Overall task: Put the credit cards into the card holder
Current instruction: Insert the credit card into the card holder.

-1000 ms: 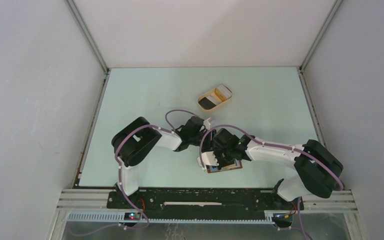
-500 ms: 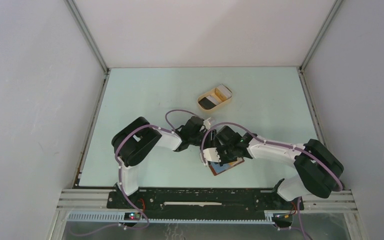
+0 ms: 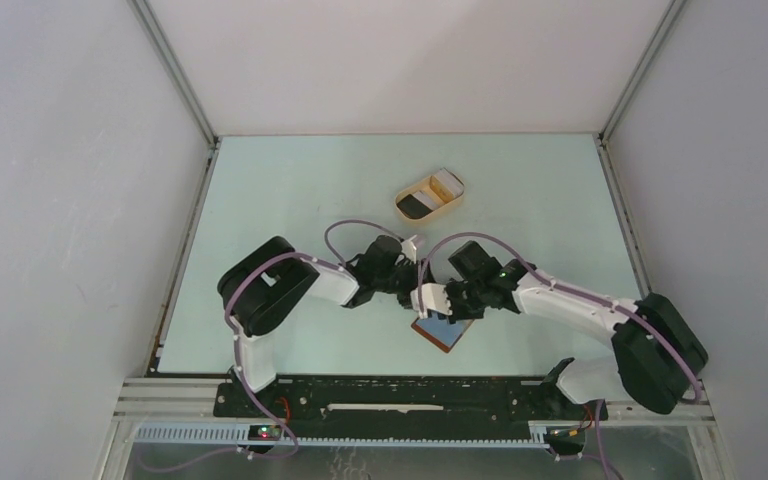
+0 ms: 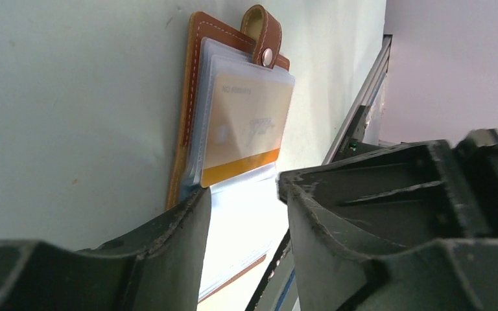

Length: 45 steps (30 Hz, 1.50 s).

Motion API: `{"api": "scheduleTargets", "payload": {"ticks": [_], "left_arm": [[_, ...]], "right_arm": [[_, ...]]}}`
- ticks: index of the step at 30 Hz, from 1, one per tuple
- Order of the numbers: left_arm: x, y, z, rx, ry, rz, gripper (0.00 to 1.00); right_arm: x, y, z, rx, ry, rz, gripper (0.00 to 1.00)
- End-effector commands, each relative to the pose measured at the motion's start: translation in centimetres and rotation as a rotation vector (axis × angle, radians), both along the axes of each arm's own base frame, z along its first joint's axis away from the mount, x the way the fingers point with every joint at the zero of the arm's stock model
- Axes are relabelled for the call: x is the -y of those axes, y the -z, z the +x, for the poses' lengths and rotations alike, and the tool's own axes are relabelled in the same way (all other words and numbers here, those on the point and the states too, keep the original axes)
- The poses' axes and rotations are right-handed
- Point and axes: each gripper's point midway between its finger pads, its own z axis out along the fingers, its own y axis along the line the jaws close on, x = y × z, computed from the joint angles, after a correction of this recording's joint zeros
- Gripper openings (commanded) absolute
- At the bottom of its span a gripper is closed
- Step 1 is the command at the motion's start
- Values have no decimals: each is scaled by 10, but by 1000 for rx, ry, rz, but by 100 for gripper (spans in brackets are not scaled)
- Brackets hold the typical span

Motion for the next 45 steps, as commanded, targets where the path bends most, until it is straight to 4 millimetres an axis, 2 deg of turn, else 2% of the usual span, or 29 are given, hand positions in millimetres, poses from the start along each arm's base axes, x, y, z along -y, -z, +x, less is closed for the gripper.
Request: {"api": "scheduleTargets", "payload": {"ticks": [1,4,7,11,13,16,18,23,29,32,36,37,39,42,44,45], "left_arm": [[-13,0,0,23,-43,26,54],[-14,-13,4,65,-63,2,55],[-21,-24,5,117,-92,-13,55],[-32,-39,3,187,-114,-38,55],[-37,-45,1,228,-114,-43,55],[-47,-53,1,305,-124,-36,54],[-57,-60,2,377,-139,-21,54],[-90,-91,9,605,-215,14,54],[-138,-140,11,871,-361,14,56],[-157,-151,9,936,-428,11,71],[-172,-148,8,954,-484,16,96],[-174,-146,8,953,-495,17,99],[-175,-145,9,952,-505,17,100],[-174,-153,13,974,-511,20,100],[-176,-163,16,1010,-521,25,100],[-179,-169,19,1035,-536,28,100]], "right_arm": [[-16,-44,-6,-74,35,188,20],[-11,-55,-5,-111,67,246,25],[1,-55,-2,-142,88,262,27],[9,-49,-31,-148,-112,272,30],[8,-43,-47,-124,-220,268,35],[5,-33,-60,-103,-325,216,35],[5,-22,-64,-107,-359,154,32],[11,5,-67,-122,-401,11,6],[4,17,-67,-101,-426,-37,4],[-8,23,-52,-38,-381,-56,4],[-33,13,-15,69,-222,-11,5],[-37,10,-10,76,-203,-2,5],[-41,4,-2,80,-171,8,6],[-39,-14,-19,-22,-227,56,10],[-34,-42,-36,-113,-283,140,15],[-32,-57,-37,-130,-280,179,18]]}}
